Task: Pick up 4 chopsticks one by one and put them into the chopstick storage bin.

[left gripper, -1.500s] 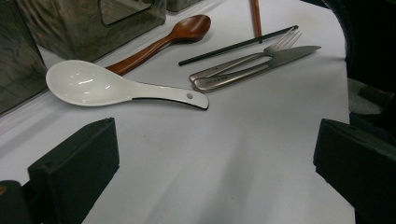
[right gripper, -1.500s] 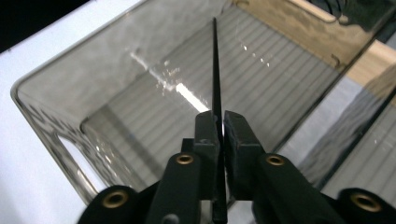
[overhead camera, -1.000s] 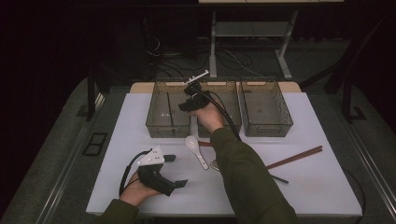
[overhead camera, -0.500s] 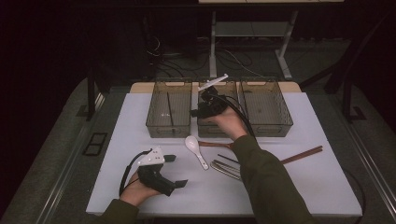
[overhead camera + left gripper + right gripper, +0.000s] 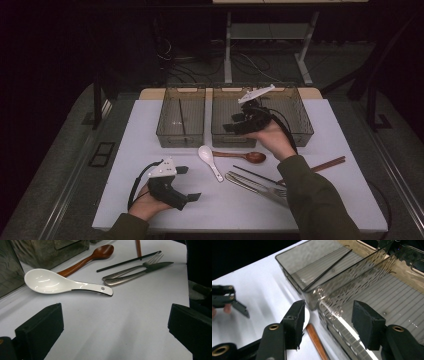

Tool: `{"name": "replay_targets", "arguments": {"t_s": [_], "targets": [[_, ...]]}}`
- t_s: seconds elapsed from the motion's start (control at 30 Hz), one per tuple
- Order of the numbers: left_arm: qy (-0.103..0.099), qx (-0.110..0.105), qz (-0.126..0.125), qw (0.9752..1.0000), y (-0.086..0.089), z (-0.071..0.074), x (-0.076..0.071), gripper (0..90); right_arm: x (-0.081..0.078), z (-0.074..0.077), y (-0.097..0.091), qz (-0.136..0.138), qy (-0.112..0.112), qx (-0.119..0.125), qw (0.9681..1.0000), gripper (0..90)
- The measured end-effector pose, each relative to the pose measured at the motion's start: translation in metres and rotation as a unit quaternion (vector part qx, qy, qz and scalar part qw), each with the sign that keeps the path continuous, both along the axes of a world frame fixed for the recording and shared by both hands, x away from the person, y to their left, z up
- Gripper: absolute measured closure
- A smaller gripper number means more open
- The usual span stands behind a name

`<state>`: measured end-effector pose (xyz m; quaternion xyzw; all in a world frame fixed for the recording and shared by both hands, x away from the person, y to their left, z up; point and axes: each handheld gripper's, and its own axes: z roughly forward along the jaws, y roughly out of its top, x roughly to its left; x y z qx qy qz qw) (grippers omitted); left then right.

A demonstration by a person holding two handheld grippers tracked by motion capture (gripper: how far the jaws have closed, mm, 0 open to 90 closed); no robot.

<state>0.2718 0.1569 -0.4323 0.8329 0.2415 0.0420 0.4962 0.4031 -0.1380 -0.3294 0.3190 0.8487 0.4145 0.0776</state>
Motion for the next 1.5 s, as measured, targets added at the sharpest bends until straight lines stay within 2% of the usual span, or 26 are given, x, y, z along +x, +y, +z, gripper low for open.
{"name": "replay_targets", "arguments": {"t_s": [0.47, 0.6, 0.73, 0.97, 1.2, 1.5], "targets": [[-0.001, 0.004, -0.002, 1.0000, 0.000, -0.001, 0.000, 0.0, -0.033, -0.008, -0.045, 0.019, -0.007, 0.015, 0.9997, 42.5], [-0.003, 0.006, -0.004, 1.0000, 0.000, -0.001, 0.000, 0.0, -0.041, -0.014, -0.058, 0.020, -0.007, 0.023, 0.9995, 42.6], [-0.003, 0.004, -0.005, 1.0000, 0.001, -0.001, 0.001, 0.0, -0.048, -0.022, -0.070, 0.024, -0.009, 0.019, 0.9995, 42.5], [0.000, 0.003, -0.003, 1.0000, 0.000, -0.001, 0.000, 0.0, -0.060, -0.040, -0.092, 0.016, 0.003, 0.024, 0.9996, 41.0], [-0.001, 0.002, 0.000, 1.0000, 0.001, -0.001, -0.001, 0.0, -0.075, -0.050, -0.112, 0.009, 0.005, 0.020, 0.9997, 42.3], [-0.002, 0.002, 0.001, 1.0000, 0.002, -0.001, -0.002, 0.0, -0.088, -0.062, -0.133, 0.004, 0.012, 0.026, 0.9996, 41.5]]}}
